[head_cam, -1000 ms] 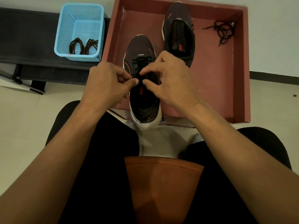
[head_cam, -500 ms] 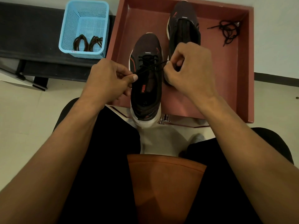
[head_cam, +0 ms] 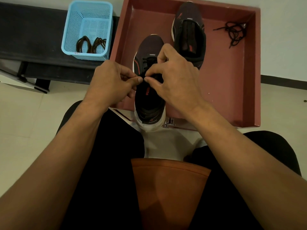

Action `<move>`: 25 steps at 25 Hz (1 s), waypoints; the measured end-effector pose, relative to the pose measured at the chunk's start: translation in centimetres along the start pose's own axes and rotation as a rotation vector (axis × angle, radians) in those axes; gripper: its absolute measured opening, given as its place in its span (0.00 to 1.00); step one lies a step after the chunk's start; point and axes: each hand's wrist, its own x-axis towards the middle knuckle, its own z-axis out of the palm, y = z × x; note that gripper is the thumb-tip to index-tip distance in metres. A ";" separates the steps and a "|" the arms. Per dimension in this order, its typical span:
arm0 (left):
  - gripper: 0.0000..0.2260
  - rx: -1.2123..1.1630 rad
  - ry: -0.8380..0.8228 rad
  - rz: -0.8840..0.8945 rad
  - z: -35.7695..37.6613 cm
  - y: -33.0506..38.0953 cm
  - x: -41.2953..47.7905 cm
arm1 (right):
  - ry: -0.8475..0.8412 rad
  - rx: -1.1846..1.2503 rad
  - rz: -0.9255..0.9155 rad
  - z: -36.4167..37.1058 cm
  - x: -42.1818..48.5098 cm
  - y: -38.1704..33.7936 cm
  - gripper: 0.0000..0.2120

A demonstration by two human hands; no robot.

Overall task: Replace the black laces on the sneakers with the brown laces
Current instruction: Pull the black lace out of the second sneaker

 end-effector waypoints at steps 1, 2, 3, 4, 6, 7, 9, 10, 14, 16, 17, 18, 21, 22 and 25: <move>0.07 0.003 0.003 0.002 0.0 0.0 0.0 | 0.028 0.012 -0.003 -0.1 0.2 0.3 0.09; 0.07 0.008 0.004 0.006 0.0 0.1 0.0 | 0.061 0.022 0.011 -0.4 0.3 0.7 0.09; 0.07 0.009 0.005 0.006 0.0 0.1 0.0 | 0.102 0.027 0.043 -0.9 0.5 1.2 0.09; 0.07 0.005 0.006 0.003 0.0 0.2 0.0 | 0.146 0.022 0.088 -1.5 0.7 2.0 0.09; 0.07 0.005 0.006 0.001 -0.1 0.1 0.0 | 0.220 -0.001 0.188 -2.4 1.0 3.5 0.11; 0.08 0.010 0.003 0.002 -0.1 0.1 0.0 | 0.236 -0.003 0.228 -2.7 1.1 4.1 0.12; 0.08 0.015 0.001 0.004 -0.1 0.1 -0.1 | 0.238 0.014 0.266 -2.8 1.1 4.6 0.12; 0.07 0.020 0.000 0.010 -0.2 0.2 -0.2 | 0.233 0.016 0.270 -2.8 1.0 4.4 0.11; 0.08 0.102 0.006 0.079 -0.3 0.3 -0.4 | 0.238 0.062 0.234 -3.3 0.8 3.5 0.09; 0.10 0.189 0.054 0.111 -0.2 0.5 -0.7 | 0.143 0.121 0.209 -3.3 0.5 3.1 0.10; 0.11 0.235 0.092 0.129 -0.1 0.6 -0.8 | 0.053 0.137 0.195 -3.1 0.2 2.8 0.12; 0.11 0.271 0.131 0.152 0.1 0.7 -0.8 | -0.035 0.129 0.182 -2.7 0.0 2.5 0.15; 0.10 0.326 0.169 0.300 0.8 1.4 -0.4 | -0.110 0.075 0.193 -1.3 0.0 2.3 0.21; 0.10 0.355 0.160 0.349 1.1 1.7 -0.1 | -0.102 0.079 0.208 -0.9 0.1 2.4 0.21; 0.11 0.441 0.150 0.372 1.9 2.1 0.9 | -0.104 0.136 0.248 -0.2 0.5 2.3 0.16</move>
